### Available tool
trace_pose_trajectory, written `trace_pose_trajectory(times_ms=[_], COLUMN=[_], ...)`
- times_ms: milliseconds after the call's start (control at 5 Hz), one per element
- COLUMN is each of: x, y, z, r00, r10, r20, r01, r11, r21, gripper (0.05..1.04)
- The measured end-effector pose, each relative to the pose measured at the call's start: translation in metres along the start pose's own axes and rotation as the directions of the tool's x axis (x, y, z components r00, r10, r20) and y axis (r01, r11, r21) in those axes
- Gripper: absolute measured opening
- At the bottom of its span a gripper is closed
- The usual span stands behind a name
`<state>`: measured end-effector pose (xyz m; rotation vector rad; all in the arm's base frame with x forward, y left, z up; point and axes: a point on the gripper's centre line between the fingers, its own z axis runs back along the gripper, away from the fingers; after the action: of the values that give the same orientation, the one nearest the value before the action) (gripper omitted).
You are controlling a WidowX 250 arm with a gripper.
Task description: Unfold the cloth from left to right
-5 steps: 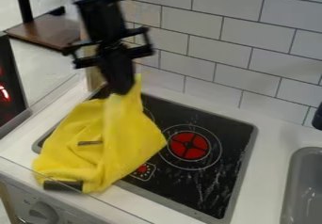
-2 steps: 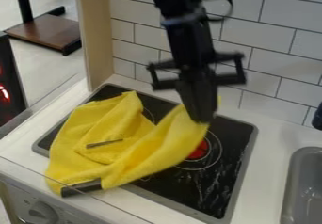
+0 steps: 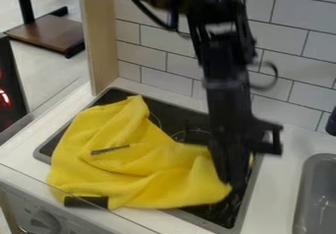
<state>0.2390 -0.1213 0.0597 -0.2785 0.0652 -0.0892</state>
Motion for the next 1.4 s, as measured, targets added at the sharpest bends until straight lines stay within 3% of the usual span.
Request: trace_pose_trajectory(times_ms=[200,400,600,800,1000,1200,1400], x=[-0.002,-0.001,-0.003,-0.004,-0.006,-0.011,-0.019], y=[-0.001,-0.001,0.0,0.003,-0.001,-0.006,-0.018], z=[-0.014,-0.015,-0.016,-0.011,0.0,0.016,0.043], r00=[0.999,0.998,0.998,0.999,0.999,1.0,0.996], r10=[-0.037,-0.054,-0.053,-0.042,-0.034,-0.029,-0.064], r20=[-0.017,-0.015,-0.03,-0.03,-0.009,0.004,0.065], r01=[0.037,0.054,0.054,0.043,0.035,0.029,0.061], r11=[0.999,0.998,0.998,0.998,0.999,0.999,0.997], r21=[0.014,0.012,0.014,0.04,0.032,0.022,0.036], gripper=[0.047,0.069,0.222,0.477,0.786,1.011,1.01])
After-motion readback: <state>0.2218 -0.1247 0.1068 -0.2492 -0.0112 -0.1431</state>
